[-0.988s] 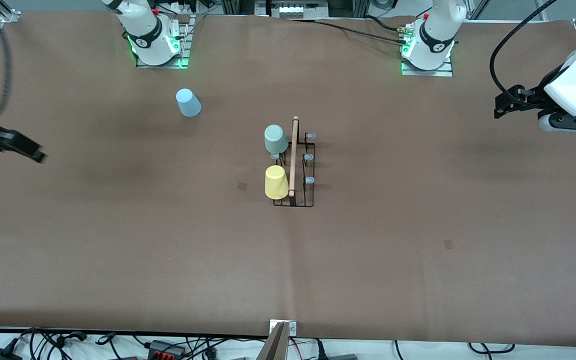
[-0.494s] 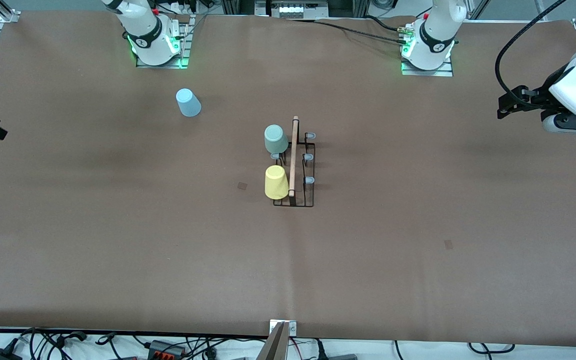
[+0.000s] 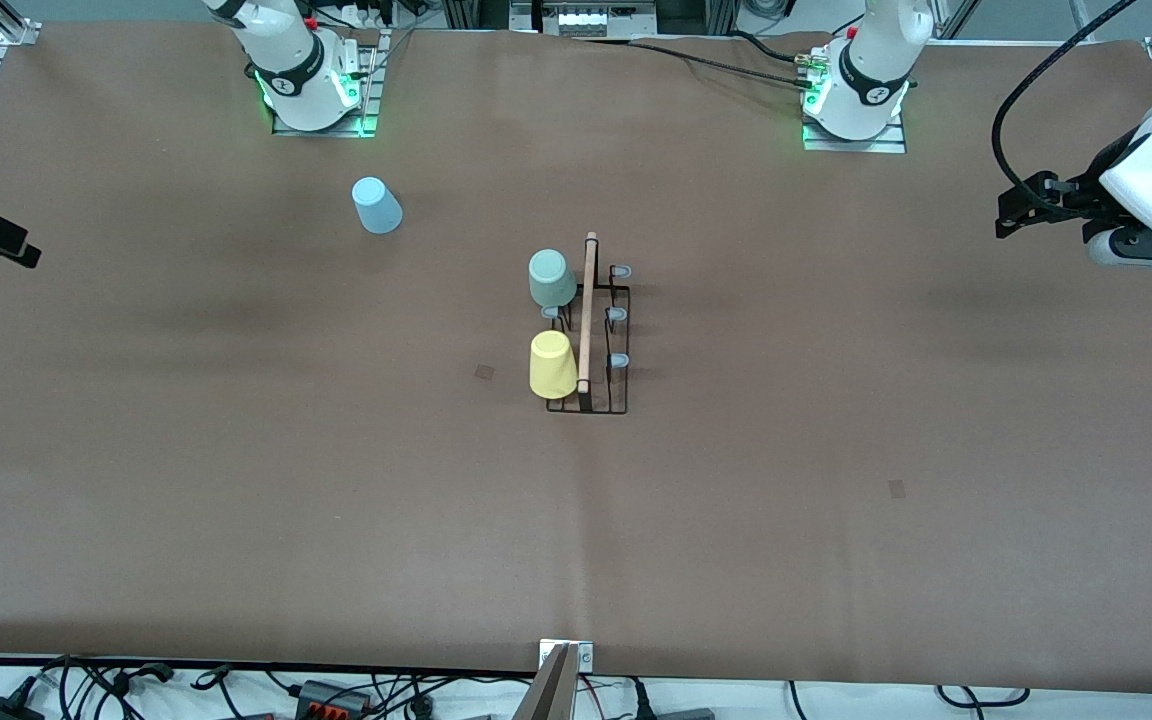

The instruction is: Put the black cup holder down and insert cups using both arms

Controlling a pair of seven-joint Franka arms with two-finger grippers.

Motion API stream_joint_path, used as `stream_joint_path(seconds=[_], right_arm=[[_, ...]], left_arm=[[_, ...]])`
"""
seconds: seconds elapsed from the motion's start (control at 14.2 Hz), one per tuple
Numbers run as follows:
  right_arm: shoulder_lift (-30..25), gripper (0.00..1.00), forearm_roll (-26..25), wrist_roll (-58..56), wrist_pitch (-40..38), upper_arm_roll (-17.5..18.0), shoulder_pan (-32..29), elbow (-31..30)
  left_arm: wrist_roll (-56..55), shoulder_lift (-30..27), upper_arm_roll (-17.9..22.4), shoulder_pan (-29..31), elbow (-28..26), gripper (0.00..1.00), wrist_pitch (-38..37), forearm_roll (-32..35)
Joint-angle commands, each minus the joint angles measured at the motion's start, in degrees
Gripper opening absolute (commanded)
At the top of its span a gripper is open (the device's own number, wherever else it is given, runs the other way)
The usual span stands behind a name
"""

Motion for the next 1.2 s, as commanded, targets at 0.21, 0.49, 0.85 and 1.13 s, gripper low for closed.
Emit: stream_joint_path(seconds=[0.21,0.49,0.85,1.13], right_arm=[[0.84,1.00,-1.74,-0.90,0.67,-0.01,2.00,1.55],[0.75,1.00,1.33,-0.11,0.68,0.16,2.09,1.47],[1.10,1.00,1.95,-0.54,-0.02,-0.01,1.74,1.55],[1.54,1.00,2.13,-0.81,0.06,-0.01,1.48,1.55]], left_arm=[[0.80,0.47,-0.45,0.43,1.28,1.00,-1.16,-1.54],[0.27,0.47,-0.36,0.60,1.37,1.00,-0.98,-1.54],[0.10,0.20,-0.45,0.60,1.28,1.00,-1.24,-1.45],[0.10,0.29,-0.45,0.34,1.55,1.00,-1.16,-1.45]])
